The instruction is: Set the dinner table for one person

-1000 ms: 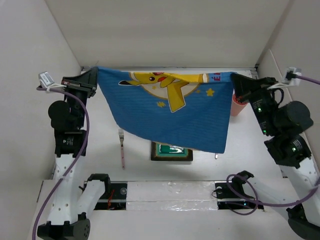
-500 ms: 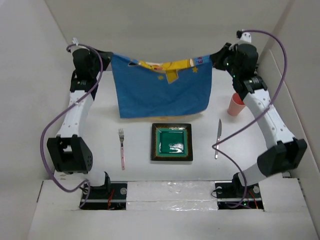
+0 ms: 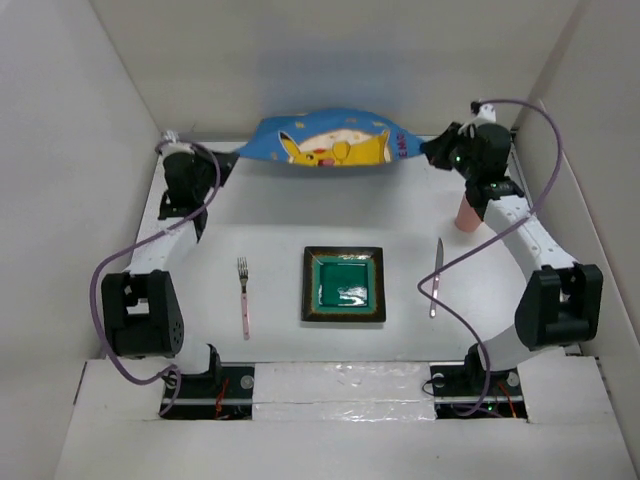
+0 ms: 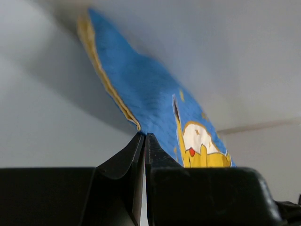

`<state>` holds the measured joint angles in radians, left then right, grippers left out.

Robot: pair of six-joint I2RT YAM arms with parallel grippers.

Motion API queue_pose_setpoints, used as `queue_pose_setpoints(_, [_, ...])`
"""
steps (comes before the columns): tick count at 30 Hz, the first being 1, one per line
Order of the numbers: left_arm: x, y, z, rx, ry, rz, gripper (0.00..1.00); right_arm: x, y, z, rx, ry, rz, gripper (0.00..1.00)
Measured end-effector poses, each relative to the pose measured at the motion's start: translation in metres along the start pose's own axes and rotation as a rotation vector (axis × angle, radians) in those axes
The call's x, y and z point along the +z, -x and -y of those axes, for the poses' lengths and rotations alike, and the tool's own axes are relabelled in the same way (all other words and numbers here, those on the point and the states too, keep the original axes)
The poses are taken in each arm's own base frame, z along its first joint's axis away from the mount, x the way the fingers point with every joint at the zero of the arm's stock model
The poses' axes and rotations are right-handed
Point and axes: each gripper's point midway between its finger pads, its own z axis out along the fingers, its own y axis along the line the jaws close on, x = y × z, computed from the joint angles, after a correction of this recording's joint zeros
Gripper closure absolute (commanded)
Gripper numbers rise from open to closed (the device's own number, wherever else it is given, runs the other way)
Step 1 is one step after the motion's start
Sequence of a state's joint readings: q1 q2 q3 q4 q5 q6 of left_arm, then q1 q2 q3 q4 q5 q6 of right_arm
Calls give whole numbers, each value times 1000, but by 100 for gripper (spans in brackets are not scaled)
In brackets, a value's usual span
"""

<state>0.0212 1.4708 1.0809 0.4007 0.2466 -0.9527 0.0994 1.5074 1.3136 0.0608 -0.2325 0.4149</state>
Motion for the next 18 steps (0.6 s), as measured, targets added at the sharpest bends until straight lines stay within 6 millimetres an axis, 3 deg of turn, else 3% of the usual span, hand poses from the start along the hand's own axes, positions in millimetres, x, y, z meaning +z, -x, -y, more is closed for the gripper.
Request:
queue_pose_setpoints(2, [-6, -38, -54, -49, 69, -52, 100, 4, -47, 25, 27, -27, -80, 100])
queue_pose_setpoints(3, [-11, -57, -82, -78, 120, -86, 100, 4, -87, 46, 55, -59, -160, 100])
queue_pose_setpoints(5, [-20, -91, -132, -122, 198, -131, 100, 5, -139, 72, 94, -96, -266, 100])
queue_pose_setpoints(8, [-35, -132, -190, -167, 319, -204, 100, -1, -197, 98, 143, -142, -395, 100])
queue_pose_setpoints(11, [-41, -146, -208, -178, 342, -222, 100, -8, -221, 107, 160, -165, -447, 100])
queue_pose_setpoints(18, [-48, -137, -190, -146, 247, -170, 100, -20, -232, 120, 180, -180, -431, 100])
